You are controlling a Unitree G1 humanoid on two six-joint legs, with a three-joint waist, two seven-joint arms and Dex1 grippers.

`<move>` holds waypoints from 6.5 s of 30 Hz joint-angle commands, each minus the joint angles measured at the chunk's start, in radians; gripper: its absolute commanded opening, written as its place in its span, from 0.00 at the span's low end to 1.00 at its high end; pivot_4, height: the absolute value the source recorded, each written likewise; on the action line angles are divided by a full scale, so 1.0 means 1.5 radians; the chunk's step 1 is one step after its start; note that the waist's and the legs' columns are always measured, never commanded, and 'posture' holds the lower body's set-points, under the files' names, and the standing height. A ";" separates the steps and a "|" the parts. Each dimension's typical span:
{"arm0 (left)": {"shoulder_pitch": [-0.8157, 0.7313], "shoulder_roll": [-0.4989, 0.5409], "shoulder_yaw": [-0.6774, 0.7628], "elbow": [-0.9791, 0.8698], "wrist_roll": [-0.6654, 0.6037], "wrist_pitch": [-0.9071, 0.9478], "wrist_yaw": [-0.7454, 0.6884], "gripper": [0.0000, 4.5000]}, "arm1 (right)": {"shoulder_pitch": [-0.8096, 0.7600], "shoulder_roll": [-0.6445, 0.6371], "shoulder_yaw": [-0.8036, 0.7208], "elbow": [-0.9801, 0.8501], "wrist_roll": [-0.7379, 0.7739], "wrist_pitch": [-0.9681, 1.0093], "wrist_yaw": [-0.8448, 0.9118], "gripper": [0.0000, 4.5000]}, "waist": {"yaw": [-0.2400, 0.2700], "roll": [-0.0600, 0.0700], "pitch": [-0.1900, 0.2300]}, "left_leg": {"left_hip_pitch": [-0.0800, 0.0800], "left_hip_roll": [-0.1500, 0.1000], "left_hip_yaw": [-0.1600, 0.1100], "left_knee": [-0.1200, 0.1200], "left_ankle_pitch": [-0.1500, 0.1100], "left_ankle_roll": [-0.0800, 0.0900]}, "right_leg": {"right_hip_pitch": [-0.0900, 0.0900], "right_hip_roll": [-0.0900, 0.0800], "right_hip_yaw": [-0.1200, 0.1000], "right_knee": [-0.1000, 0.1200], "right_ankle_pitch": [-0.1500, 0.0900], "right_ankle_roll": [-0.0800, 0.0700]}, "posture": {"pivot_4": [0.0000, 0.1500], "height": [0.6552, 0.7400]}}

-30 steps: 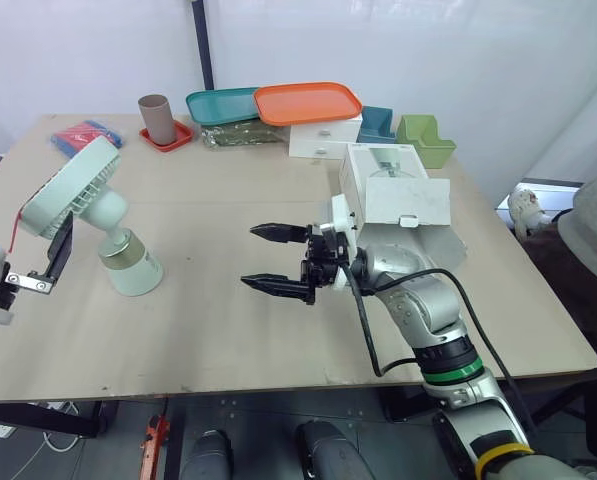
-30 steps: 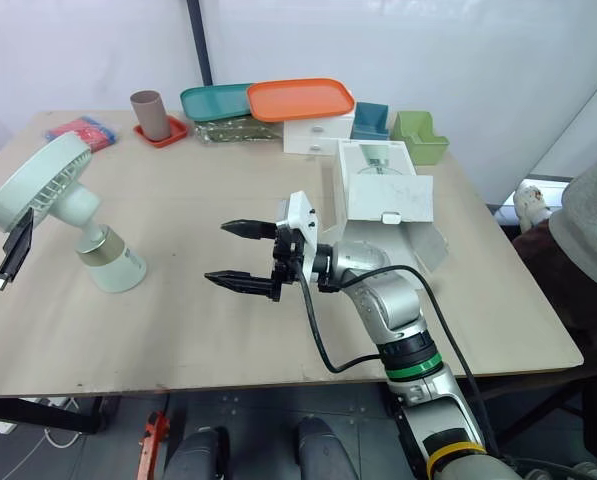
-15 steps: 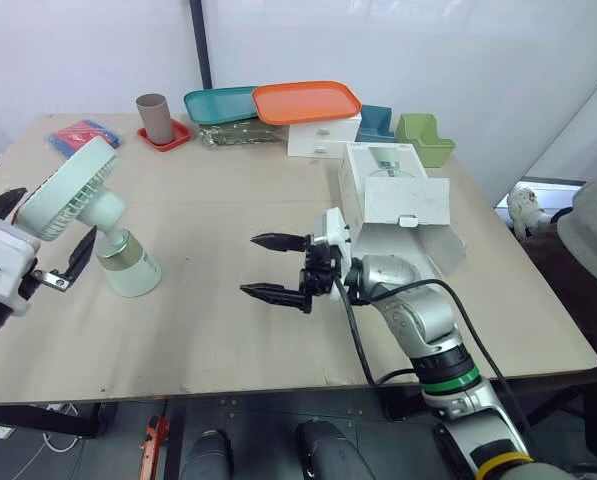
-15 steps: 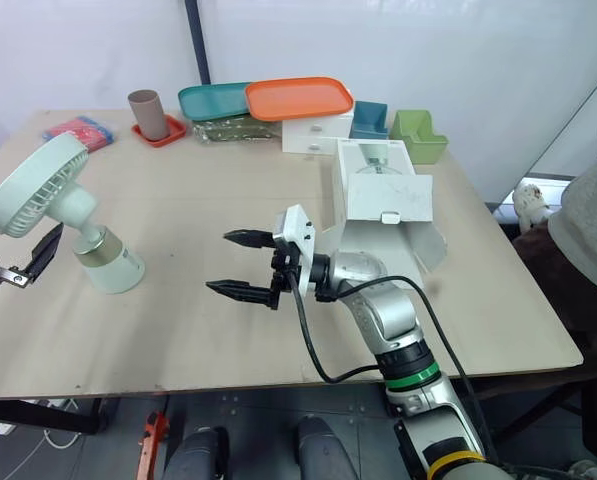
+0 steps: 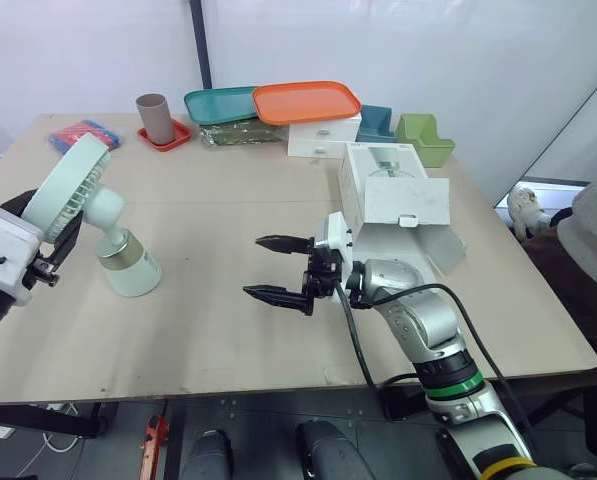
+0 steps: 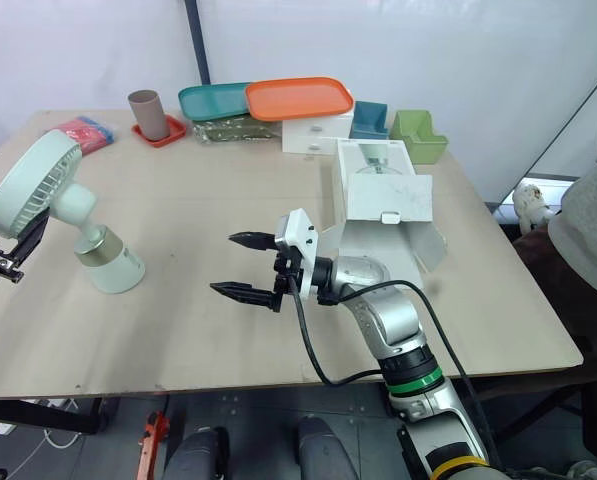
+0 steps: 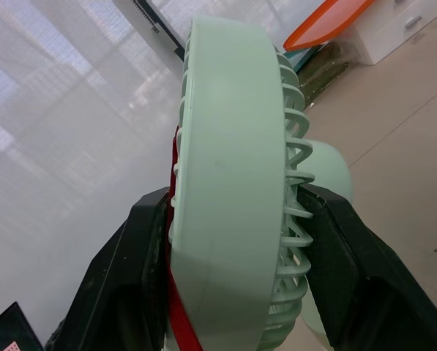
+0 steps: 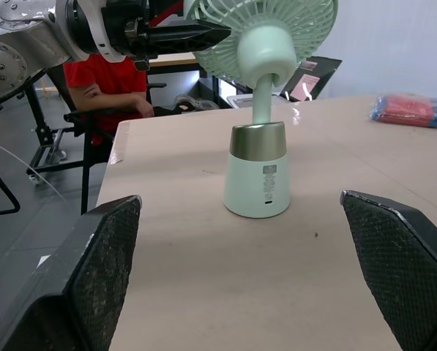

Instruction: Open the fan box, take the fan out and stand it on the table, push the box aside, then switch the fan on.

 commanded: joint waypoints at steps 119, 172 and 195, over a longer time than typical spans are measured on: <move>-0.131 -0.167 -0.162 -0.142 -0.359 0.181 0.148 0.47 | -0.161 0.185 0.057 0.097 -0.186 0.103 -0.249 0.39 | 0.008 -0.001 0.000 | -0.004 0.000 -0.005 0.001 0.000 -0.001 | -0.001 0.003 0.000 0.000 0.002 0.004 | 1.00 1.00; -0.070 -0.021 0.072 0.079 -0.447 0.171 -0.020 0.99 | -0.248 0.175 -0.011 0.112 -0.186 0.161 -0.305 0.09 | 0.006 0.000 0.000 | -0.006 0.001 -0.006 0.000 0.000 -0.001 | -0.003 0.004 -0.003 0.000 0.000 0.001 | 1.00 1.00; 0.039 0.017 -0.018 0.065 -0.520 0.260 -0.252 0.37 | -0.061 0.037 -0.046 -0.067 0.016 0.108 -0.002 0.09 | 0.005 0.000 0.001 | -0.007 0.002 -0.009 0.000 -0.001 -0.003 | -0.004 0.004 -0.006 0.000 -0.001 0.000 | 1.00 1.00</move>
